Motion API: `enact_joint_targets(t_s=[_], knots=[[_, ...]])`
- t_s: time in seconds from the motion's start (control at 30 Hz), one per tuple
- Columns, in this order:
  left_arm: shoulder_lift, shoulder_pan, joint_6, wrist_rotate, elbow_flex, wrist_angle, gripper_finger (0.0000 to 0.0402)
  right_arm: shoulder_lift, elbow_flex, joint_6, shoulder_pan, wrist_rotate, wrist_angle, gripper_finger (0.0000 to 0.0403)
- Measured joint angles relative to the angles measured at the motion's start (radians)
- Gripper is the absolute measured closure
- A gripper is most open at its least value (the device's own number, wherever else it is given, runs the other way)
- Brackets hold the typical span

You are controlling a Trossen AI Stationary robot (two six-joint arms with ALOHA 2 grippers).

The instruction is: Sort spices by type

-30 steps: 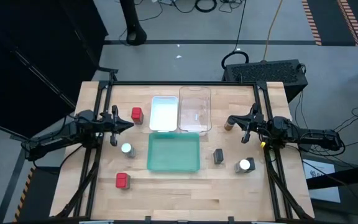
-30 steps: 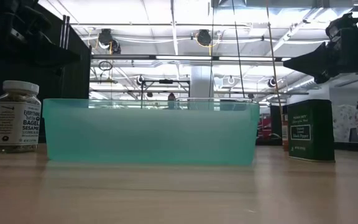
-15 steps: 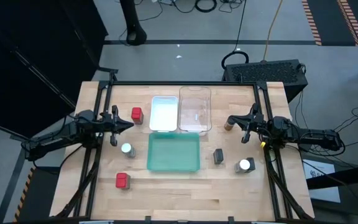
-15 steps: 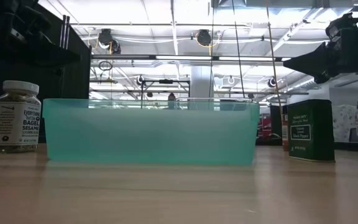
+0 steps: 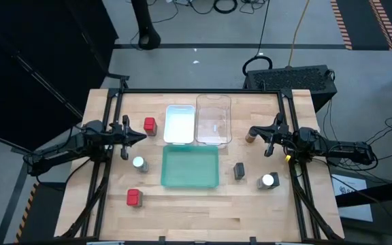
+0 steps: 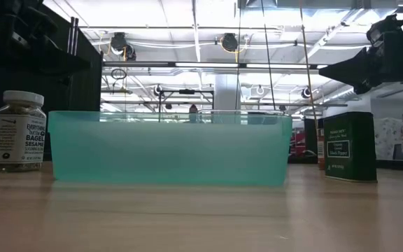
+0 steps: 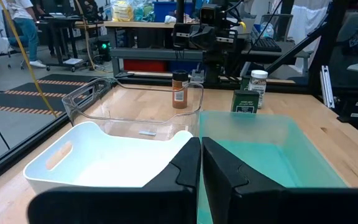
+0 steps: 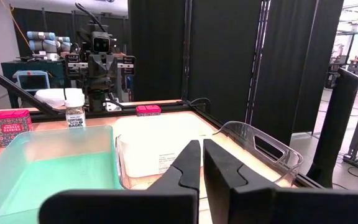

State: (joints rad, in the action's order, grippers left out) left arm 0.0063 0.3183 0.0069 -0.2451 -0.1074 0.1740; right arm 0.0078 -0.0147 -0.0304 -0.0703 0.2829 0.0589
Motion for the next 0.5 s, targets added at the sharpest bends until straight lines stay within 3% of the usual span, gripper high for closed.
enact_joint_targets(t_s=[0.37, 0.5], knots=[[0.0, 0.0, 0.0, 0.0, 0.0, 0.0, 0.0379, 0.0, 0.002, 0.047, 0.0, 0.006, 0.014, 0.0403], [0.0, 0.0, 0.0, 0.005, 0.0, -0.003, 0.0379, 0.0, 0.003, 0.072, -0.001, 0.009, 0.162, 0.0403]])
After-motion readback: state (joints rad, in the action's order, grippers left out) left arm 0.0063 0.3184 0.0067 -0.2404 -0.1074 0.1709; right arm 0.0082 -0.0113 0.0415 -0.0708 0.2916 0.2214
